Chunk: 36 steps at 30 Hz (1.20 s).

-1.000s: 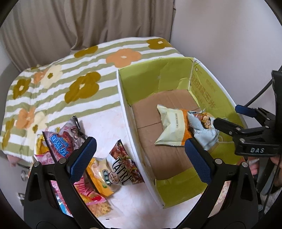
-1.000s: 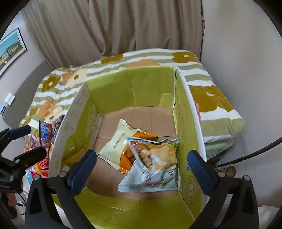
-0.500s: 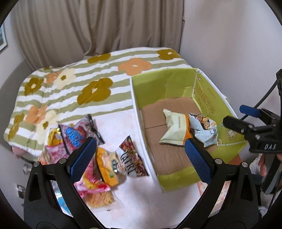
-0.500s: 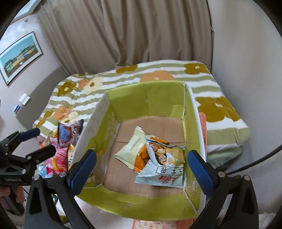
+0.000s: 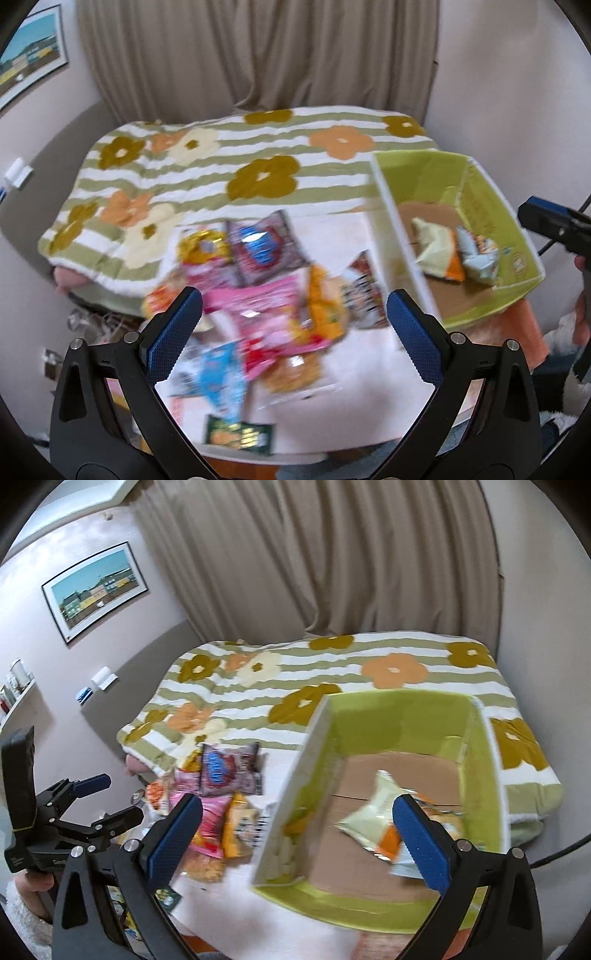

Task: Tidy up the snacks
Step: 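Grasp the blue-white bag with left tool while right tool grasps pink marshmallow bag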

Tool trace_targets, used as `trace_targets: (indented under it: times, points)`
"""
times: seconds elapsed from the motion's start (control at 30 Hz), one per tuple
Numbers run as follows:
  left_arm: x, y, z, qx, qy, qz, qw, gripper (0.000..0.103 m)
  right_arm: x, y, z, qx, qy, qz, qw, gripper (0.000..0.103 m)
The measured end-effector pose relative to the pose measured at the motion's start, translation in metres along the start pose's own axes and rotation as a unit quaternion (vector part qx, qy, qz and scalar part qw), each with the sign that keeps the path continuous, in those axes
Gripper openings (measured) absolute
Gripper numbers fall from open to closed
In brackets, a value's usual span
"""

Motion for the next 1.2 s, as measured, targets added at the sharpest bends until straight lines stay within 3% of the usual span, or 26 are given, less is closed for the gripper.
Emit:
trace_targets:
  times: [0.23, 0.43, 0.6, 0.67, 0.77, 0.8, 0.97, 1.1, 1.2]
  points:
    - [-0.035, -0.003, -0.079, -0.001, 0.000, -0.033, 0.9994, 0.100, -0.003, -0.038, -0.076, 0.025, 0.007, -0.019, 0.999, 0.103]
    - [-0.063, -0.026, -0.116, -0.019, -0.068, -0.063, 0.9955, 0.100, -0.014, -0.072, -0.117, 0.019, -0.001, -0.045, 0.999, 0.103]
    - [-0.083, -0.052, -0.122, -0.046, -0.148, -0.090, 0.9838, 0.100, -0.029, -0.103, -0.136, 0.003, -0.024, -0.076, 0.997, 0.103]
    - [-0.091, -0.062, -0.120, -0.061, -0.195, -0.100, 0.9739, 0.100, -0.034, -0.115, -0.141, -0.004, -0.033, -0.089, 0.995, 0.103]
    - [-0.101, -0.077, -0.114, -0.070, -0.276, -0.116, 0.9515, 0.100, -0.041, -0.130, -0.144, -0.018, -0.038, -0.105, 0.994, 0.103]
    - [-0.105, -0.084, -0.111, -0.070, -0.313, -0.119, 0.9397, 0.100, -0.043, -0.135, -0.146, -0.022, -0.037, -0.110, 0.993, 0.103]
    - [-0.115, -0.107, -0.098, -0.076, -0.407, -0.122, 0.9022, 0.100, -0.051, -0.161, -0.149, -0.026, -0.038, -0.140, 0.989, 0.103]
    - [-0.122, -0.127, -0.089, -0.084, -0.446, -0.131, 0.8814, 0.099, -0.054, -0.185, -0.148, -0.016, -0.040, -0.159, 0.986, 0.103]
    - [-0.127, -0.137, -0.081, -0.093, -0.464, -0.134, 0.8706, 0.097, -0.056, -0.200, -0.146, -0.011, -0.037, -0.172, 0.984, 0.103]
Point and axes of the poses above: each gripper's, at about its wrist camera, not at the fingertips, and y roughly against the way its jaws point, z to its right, x to its top, the point moved 6 cm from there along -y, roughly the way its jaws point, and after that the axes turned 7 degrees about -z, right-handed, at the moved point
